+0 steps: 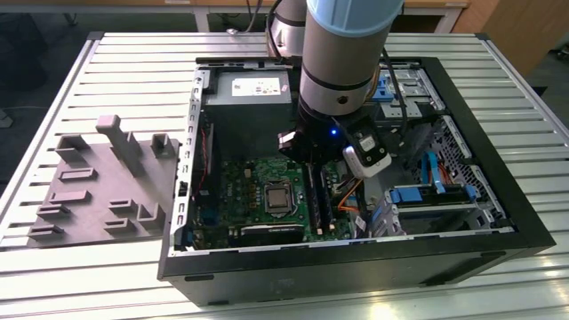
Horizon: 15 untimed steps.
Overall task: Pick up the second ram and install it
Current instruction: 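Insert the second ram into the second slot, then press down the second ram until it locks into place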
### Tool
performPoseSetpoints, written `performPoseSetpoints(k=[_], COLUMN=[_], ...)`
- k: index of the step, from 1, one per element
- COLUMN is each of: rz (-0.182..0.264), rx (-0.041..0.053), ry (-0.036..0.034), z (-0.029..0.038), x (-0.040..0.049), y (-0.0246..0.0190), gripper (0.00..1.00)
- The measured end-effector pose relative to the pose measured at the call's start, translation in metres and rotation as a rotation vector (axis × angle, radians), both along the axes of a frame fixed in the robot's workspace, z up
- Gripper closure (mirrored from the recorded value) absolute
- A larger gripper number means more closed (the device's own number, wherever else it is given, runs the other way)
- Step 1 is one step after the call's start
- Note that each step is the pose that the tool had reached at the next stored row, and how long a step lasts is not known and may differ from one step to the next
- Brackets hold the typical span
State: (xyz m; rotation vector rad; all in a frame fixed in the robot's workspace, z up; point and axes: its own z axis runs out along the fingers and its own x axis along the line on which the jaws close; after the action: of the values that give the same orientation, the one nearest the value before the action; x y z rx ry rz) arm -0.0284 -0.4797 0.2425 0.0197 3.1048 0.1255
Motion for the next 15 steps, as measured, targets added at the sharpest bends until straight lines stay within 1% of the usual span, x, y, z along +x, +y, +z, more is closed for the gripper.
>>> performPoseSetpoints(k=[9, 12, 15], rz=[0.000, 0.000, 0.000], rx=[0.0000, -0.0001, -0.0001], ry=[-0.0009, -0.0010, -0.0012], z=[0.0000, 0.0000, -0.0002], x=[0.0000, 0.0000, -0.0001], y=[0.0000, 0.0009, 0.0031], gripper=[0.89, 0.89, 0.89])
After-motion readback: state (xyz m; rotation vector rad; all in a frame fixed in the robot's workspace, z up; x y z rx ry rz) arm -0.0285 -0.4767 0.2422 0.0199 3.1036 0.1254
